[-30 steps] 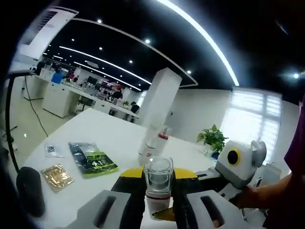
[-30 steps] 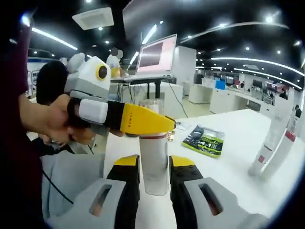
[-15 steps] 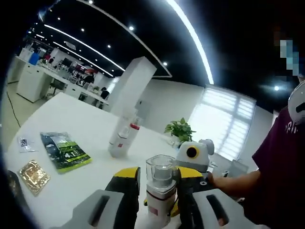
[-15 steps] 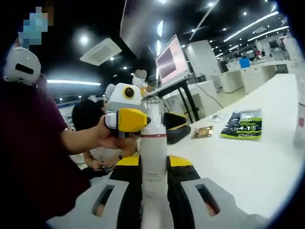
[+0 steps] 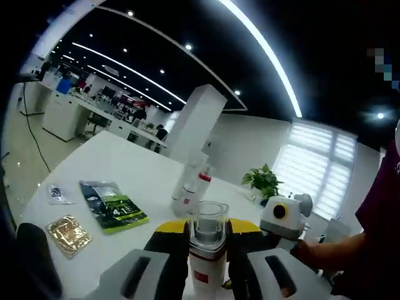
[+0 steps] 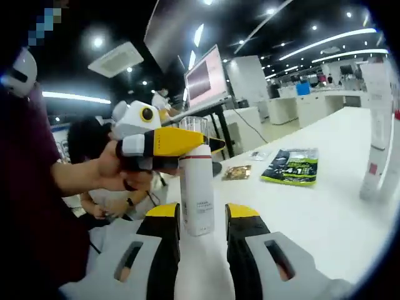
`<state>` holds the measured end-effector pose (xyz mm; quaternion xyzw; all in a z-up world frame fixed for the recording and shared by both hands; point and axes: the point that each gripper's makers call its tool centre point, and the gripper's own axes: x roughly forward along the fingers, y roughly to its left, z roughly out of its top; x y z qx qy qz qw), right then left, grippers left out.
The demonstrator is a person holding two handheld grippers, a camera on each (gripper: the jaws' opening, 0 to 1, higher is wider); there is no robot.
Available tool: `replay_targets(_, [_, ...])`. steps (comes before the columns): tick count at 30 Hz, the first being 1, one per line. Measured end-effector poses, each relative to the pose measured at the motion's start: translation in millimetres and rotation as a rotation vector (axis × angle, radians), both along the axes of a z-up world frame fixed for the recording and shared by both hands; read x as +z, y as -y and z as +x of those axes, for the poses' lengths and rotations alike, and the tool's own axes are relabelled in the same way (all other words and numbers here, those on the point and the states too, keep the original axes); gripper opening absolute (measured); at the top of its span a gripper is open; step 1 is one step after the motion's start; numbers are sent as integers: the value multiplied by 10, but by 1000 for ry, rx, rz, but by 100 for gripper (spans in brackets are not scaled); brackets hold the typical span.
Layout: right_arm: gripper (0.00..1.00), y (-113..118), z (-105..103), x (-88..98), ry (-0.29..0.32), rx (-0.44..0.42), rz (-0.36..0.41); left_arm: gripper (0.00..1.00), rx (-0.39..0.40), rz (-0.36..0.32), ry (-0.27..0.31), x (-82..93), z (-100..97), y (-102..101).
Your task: Arrange the skincare products in the storage area until every visible bottle or jar stands upright without overlapping.
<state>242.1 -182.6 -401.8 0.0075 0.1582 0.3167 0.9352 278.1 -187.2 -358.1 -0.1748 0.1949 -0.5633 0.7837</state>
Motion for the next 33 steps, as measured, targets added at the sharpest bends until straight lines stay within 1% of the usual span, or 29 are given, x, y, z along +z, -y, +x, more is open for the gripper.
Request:
replay_targets(1, [33,-52,7,21,13,1,-21,22,12,8,5,-6,3,3])
replay_targets(2, [33,-76,77,36,14,-63,-42,22,13,9,3,-8,-20,21])
replay_targets(3, [32,-98,92,35,12,-69,-42,22,15,6,2,-7,-29,28])
replay_targets(4, [33,-129,130,-26,-21,-86,-62,22,24,-3,-12,-6,-46,47])
replay_targets(5, [32,-227,152,-40,-9,-63,-69,22,30,-5,-15,-10,-59,60])
replay_targets(6, [27,-197,188,-111,-19,-80,-137,22,35,-12,-20,-9,-79,80])
replay_targets(7, [24,-113,213,-133,-11,-111,-187,22,35,-8,-17,-21,-88,89])
replay_targets(8, [23,-147,198,-121,-12,-91,-147,22,32,12,25,-39,-83,79])
replay_targets(9, [23,-171,165,-122,-53,-69,-89,23,30,8,22,-36,-71,71])
replay_targets(10, [22,-178,157,-69,-63,-45,-7,23,27,-4,15,-23,-53,46])
replay_targets(11, [22,-221,110,-26,-66,17,42,22,-37,-68,-11,60,-105,36])
replay_targets(13, [22,-229,56,11,-62,81,68,22,-96,-84,-24,90,-149,10])
replay_targets(14, [21,-280,-3,51,-64,149,108,22,-166,-108,-10,133,-231,18])
replay_targets(15, [21,-278,-30,69,-72,172,134,23,-208,-110,-33,135,-285,11])
replay_targets(16, [21,-311,-73,111,-64,215,165,25,-238,-120,-39,149,-320,8])
replay_targets(17, [21,-353,-157,158,-69,284,214,27,-280,-151,-47,184,-385,14])
replay_targets(18, [21,-346,-175,195,-64,297,253,28,-314,-157,-82,186,-434,11])
replay_targets(20, [21,-393,-302,210,-111,381,314,28,-373,-189,-78,224,-543,17])
replay_targets(21, [21,-389,-303,203,-112,377,315,25,-394,-198,-90,229,-588,22])
replay_targets(22, [21,-407,-336,192,-124,396,318,26,-406,-207,-97,235,-610,28])
replay_targets(23, [21,-439,-411,191,-145,440,332,26,-425,-207,-122,212,-653,47])
replay_targets(24, [21,-454,-437,196,-140,459,334,26,-447,-211,-123,212,-696,52])
replay_targets(25, [21,-460,-477,180,-152,478,345,26,-444,-211,-101,212,-720,64])
replay_targets(26, [21,-466,-498,169,-163,487,348,26,-457,-207,-104,200,-764,67])
replay_targets(27, [22,-454,-490,161,-156,476,343,25,-448,-204,-100,188,-774,72])
replay_targets(28, [22,-440,-471,154,-152,456,338,25,-419,-204,-95,174,-740,78])
replay_targets(30, [22,-383,-365,120,-124,378,301,25,-335,-201,-68,163,-627,100])
replay_targets(31, [22,-324,-278,79,-110,302,263,24,-266,-163,-37,104,-512,98])
replay_targets(33, [23,-242,-164,38,-88,193,211,24,-168,-125,-49,36,-364,88])
